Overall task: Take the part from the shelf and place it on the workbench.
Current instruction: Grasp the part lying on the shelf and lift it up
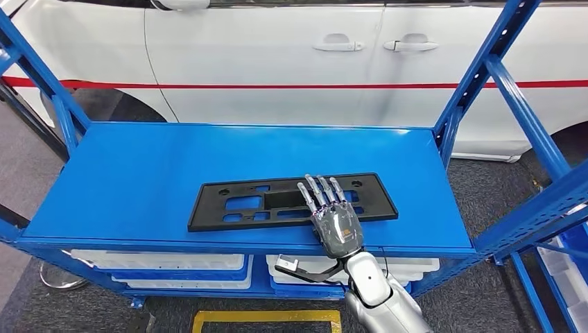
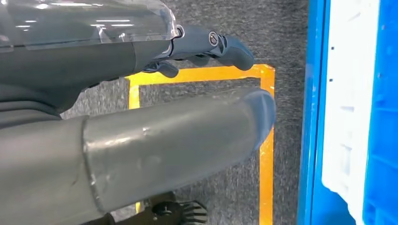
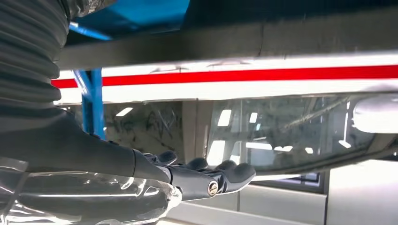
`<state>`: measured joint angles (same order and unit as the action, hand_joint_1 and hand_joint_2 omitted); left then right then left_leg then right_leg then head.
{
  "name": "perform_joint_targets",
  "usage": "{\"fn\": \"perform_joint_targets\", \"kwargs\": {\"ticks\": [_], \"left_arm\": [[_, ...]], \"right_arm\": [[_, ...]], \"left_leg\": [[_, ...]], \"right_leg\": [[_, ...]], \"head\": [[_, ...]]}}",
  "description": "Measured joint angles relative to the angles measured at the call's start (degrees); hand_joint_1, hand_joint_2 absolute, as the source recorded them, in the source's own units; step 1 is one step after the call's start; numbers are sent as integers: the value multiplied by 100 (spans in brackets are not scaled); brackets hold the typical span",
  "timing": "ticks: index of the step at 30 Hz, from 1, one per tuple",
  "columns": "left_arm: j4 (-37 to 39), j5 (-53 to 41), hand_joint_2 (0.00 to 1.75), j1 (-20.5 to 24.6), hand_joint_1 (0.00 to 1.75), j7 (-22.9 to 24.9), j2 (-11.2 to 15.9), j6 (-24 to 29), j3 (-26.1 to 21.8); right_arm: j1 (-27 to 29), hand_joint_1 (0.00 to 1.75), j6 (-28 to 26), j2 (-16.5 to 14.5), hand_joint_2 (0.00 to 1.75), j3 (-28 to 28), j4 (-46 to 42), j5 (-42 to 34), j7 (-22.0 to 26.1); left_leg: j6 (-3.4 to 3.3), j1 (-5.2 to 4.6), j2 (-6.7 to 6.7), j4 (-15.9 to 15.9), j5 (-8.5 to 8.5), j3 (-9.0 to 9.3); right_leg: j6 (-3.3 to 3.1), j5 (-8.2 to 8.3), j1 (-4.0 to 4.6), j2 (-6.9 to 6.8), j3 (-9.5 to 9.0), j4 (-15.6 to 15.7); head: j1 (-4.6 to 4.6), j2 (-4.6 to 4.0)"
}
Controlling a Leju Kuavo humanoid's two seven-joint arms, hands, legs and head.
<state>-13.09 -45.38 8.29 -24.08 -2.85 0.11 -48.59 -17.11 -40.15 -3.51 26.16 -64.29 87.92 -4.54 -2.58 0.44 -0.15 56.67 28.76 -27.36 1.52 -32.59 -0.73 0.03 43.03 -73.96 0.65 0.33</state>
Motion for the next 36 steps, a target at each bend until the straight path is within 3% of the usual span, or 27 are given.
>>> {"fn": "perform_joint_targets", "kwargs": {"ticks": [1,2,5,6,7,10,12,14,15,16,17,19,20,22,23,25,27,29,30,31,32,34,36], "left_arm": [[0,3,0,-8,0,4,-1,4,0],[0,7,0,-15,0,8,-3,6,0],[2,18,0,-7,0,21,-12,9,0],[3,18,0,1,0,26,-14,10,0],[3,18,0,7,0,29,-16,12,0],[3,14,0,10,0,20,-19,23,0],[3,7,0,20,0,8,-26,37,0],[2,11,0,19,0,2,-26,50,0],[3,14,0,13,0,1,-23,57,0],[3,16,0,9,0,-1,-22,61,0],[3,15,0,7,0,-4,-21,64,0],[3,11,0,12,0,-10,-17,66,0],[2,9,0,15,0,-12,-14,67,0],[2,5,0,23,0,-14,-9,71,0],[2,5,0,22,0,-16,-7,75,0],[2,4,0,20,0,-21,-2,83,0],[2,2,0,28,0,-29,-2,93,0],[2,1,0,32,0,-35,-3,104,0],[2,0,0,29,0,-37,-2,110,0],[2,0,0,24,0,-38,-2,117,0],[2,0,0,20,0,-39,-2,125,0],[2,-1,0,17,0,-42,-4,144,0],[2,-2,0,21,0,-46,-8,168,0]], "right_arm": [[11,0,0,1,175,0,1,-1,-1],[16,0,0,1,175,-1,1,0,-1],[33,0,2,4,175,-5,1,1,3],[44,0,2,5,175,-8,-5,1,7],[51,0,1,5,175,-11,-18,1,11],[56,5,-1,-4,175,-16,-63,1,28],[59,93,0,-11,175,-17,-68,1,48],[66,175,0,-12,175,-17,-68,1,75],[71,175,0,-12,175,-18,-67,0,89],[75,175,0,-12,175,-20,-65,-1,107],[78,175,0,-12,175,-24,-62,-1,126],[78,175,1,-15,175,-46,-56,-2,176],[78,175,2,-17,175,-62,-53,-3,198],[81,175,3,-22,175,-90,-48,-5,230],[83,175,3,-27,175,-98,-46,-5,246],[88,175,2,-38,175,-109,-46,-5,282],[93,175,2,-45,175,-122,-47,-5,310],[107,175,3,-46,175,-141,-46,-5,330],[125,175,3,-46,175,-155,-45,-5,343],[147,175,3,-45,175,-173,-45,-6,360],[168,175,3,-45,175,-192,-45,-8,378],[181,175,2,-48,175,-225,-68,-14,425],[177,175,2,-63,175,-265,-132,-22,483]], "left_leg": [[18,5,-10,0,60,63],[39,11,-16,1,131,144],[122,13,-23,15,358,337],[161,12,-23,9,406,352],[201,12,-25,23,408,368],[303,23,-20,395,262,213],[344,36,-16,981,347,-138],[378,48,-16,1470,691,-539],[388,52,-16,1584,850,-693],[393,57,-15,1569,894,-783],[390,62,-15,1415,798,-799],[367,68,-11,774,279,-637],[349,56,-5,474,110,-558],[281,24,2,164,-19,-489],[240,7,1,169,-3,-503],[147,25,-3,130,-167,-479],[74,47,4,91,-279,-472],[42,41,12,88,-318,-508],[37,37,13,94,-324,-530],[37,34,12,102,-326,-546],[41,32,8,115,-325,-559],[66,31,2,152,-307,-565],[119,12,-1,188,-279,-575]], "right_leg": [[1,-11,-2,-1,79,68],[-7,121,-4,-2,60,318],[-121,1045,31,2,-130,1235],[-180,1231,50,6,-142,1345],[-239,1262,74,12,-138,1353],[-370,1216,58,15,-285,1478],[-424,1178,36,7,-408,1559],[-449,1141,35,10,-462,1577],[-449,1123,36,16,-477,1573],[-446,1107,36,22,-488,1564],[-438,1092,36,28,-496,1552],[-411,1068,36,33,-506,1521],[-388,1066,41,35,-506,1507],[-315,1064,47,38,-502,1495],[-269,1064,49,40,-504,1496],[-184,1026,48,35,-507,1472],[-129,771,38,28,-389,1162],[-104,340,22,24,-97,454],[-93,186,15,23,42,109],[-86,140,9,22,97,-70],[-86,199,4,20,42,-37],[-120,505,2,17,-368,641],[-168,670,25,16,-711,1257]], "head": [[1,0],[1,0],[4,0],[2,0],[2,0],[-4,0],[-3,0],[-3,0],[-2,0],[-1,0],[-1,0],[-2,0],[-3,0],[-4,0],[-5,0],[-6,0],[-6,0],[-6,0],[-5,0],[-5,0],[-5,0],[-6,0],[-4,0]]}}
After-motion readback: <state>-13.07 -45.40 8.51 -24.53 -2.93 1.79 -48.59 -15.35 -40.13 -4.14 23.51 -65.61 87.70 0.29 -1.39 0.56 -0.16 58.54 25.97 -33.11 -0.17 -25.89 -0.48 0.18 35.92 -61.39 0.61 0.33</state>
